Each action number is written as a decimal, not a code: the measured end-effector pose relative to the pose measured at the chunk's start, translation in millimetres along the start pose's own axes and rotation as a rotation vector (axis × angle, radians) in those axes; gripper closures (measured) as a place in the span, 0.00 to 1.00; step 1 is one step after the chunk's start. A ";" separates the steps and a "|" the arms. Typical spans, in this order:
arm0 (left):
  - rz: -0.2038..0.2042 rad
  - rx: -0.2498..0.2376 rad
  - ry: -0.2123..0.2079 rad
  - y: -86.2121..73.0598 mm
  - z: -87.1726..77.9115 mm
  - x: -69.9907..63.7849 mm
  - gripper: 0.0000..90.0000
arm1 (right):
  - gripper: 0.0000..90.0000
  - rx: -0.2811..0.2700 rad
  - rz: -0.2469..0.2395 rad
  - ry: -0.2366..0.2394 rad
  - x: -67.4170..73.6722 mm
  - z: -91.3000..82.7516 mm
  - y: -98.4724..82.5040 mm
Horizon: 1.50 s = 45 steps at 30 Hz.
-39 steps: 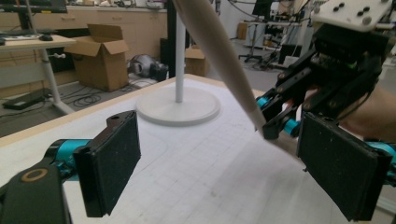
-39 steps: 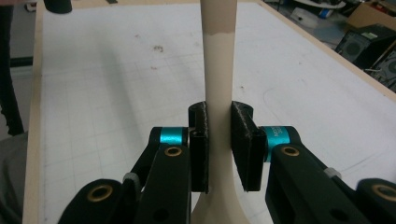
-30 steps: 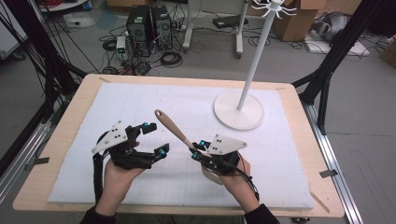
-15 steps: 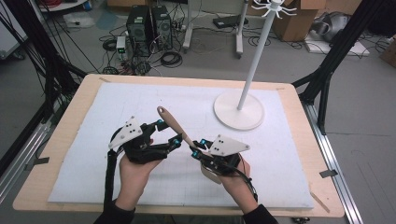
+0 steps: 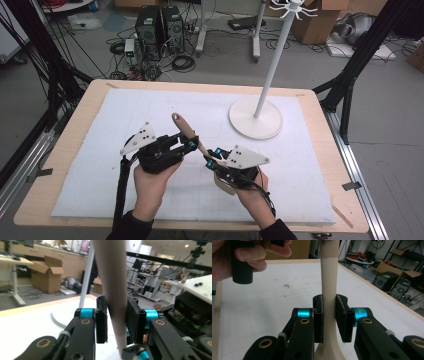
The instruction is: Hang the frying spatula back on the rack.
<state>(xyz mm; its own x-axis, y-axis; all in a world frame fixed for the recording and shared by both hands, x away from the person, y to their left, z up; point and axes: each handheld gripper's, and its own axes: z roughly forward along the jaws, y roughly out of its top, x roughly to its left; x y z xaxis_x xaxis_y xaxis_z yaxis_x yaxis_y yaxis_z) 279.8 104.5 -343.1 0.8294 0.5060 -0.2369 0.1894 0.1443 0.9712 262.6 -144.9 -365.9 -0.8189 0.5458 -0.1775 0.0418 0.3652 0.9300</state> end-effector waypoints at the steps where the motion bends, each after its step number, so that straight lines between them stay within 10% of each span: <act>1: -0.007 -0.001 -0.011 0.1 0.6 -0.2 0.82 | 0.87 -0.001 0.002 -0.001 0.5 0.1 -0.1; 16: 0.072 0.011 -0.147 12.8 1.5 -6.1 0.84 | 0.67 -0.071 -0.030 0.051 -5.0 -8.8 3.8; 27: 0.191 0.083 -0.350 30.7 -1.5 -16.0 0.84 | 0.55 -0.178 -0.005 0.339 -24.0 -24.9 16.3; 32: 0.223 0.108 -0.438 36.2 0.2 -17.9 0.84 | 0.64 -0.160 -0.003 0.474 -20.6 -13.8 21.0; 45: 0.249 0.107 -0.506 40.0 -0.7 -14.5 0.83 | 0.87 -0.157 -0.036 0.518 -17.9 -12.4 27.3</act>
<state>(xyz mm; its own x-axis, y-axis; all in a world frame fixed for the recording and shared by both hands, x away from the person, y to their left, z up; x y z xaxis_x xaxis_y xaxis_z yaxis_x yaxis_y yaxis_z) 274.9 103.6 -300.8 0.9991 0.0397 0.0149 -0.0138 -0.0270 0.9995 271.4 -154.0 -333.4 -0.9948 0.0776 -0.0655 -0.0452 0.2385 0.9701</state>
